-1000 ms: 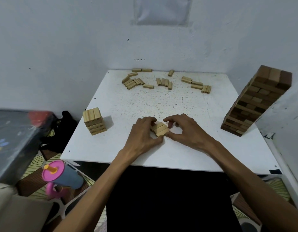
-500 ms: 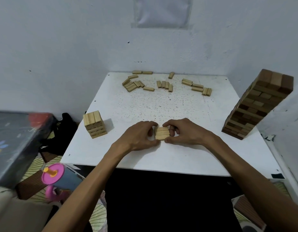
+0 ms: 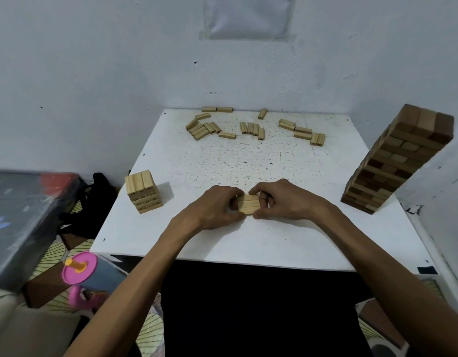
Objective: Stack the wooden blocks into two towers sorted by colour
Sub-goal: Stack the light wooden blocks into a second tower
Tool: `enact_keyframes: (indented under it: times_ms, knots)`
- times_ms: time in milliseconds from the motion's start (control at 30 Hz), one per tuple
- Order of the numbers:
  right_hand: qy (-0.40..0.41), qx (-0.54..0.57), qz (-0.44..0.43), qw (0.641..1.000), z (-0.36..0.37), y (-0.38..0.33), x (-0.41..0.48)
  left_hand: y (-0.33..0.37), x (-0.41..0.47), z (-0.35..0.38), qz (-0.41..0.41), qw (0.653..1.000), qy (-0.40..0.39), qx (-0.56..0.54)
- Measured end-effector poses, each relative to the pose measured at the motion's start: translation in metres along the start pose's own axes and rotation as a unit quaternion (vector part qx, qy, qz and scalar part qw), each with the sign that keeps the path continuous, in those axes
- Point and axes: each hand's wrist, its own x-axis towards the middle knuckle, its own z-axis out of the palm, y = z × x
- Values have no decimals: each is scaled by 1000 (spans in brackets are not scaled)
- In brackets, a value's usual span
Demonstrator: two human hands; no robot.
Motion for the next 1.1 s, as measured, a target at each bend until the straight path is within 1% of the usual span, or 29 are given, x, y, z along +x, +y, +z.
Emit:
enact_keyframes:
  times_ms: [300,433,500,600,767,967,1100]
  knots:
    - [-16,-7,3,1000,-3,0,1,-1,-3,1,-14,1000,1,-11]
    - [-8,1,0,1000,-1,0,1,-5,-10,7,4,998,64,21]
    - [-3,-3,-5,1000,-1,0,0,-8,-12,9,21,996,83,21]
    - [24,-39,-25,999,0,2,-2,-9,-13,12,46,994,101,20]
    - [66,-39,-74,994,7,5,-7,-11,-11,12,71,989,128,1]
    - [104,-1,-124,987,3,3,-10,-9,-17,1,79,987,134,-35]
    - [110,7,-158,981,-1,-6,-7,-10,-24,-11,61,987,139,-57]
